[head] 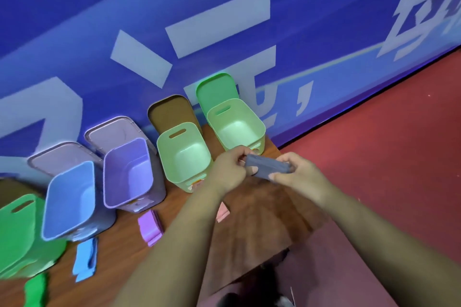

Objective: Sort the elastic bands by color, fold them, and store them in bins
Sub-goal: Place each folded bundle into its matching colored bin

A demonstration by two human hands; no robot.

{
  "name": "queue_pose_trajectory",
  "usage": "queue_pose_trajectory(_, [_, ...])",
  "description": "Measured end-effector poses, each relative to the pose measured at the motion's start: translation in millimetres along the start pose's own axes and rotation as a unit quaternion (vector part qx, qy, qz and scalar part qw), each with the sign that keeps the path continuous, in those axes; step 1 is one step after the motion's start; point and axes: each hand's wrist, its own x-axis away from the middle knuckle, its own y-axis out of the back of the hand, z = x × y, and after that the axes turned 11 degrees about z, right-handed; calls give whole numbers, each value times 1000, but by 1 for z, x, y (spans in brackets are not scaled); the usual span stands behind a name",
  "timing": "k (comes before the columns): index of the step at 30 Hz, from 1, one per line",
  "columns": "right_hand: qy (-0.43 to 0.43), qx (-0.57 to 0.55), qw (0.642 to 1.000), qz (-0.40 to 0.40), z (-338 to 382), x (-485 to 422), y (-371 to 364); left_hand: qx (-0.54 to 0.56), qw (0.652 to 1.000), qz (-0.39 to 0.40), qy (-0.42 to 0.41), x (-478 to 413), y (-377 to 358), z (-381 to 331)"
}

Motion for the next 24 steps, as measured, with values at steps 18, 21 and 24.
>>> queue_pose_trajectory(18, [30,188,981,35,104,-124,-1,-9,998,-2,63,-43,56,25])
queue_pose_trajectory(21, [26,244,968,51,115,-134,-2,4,998,25,57,-51,62,30])
queue_pose_trajectory(24, [36,300,951,63,122,-145,-5,17,997,46,63,-56,67,37])
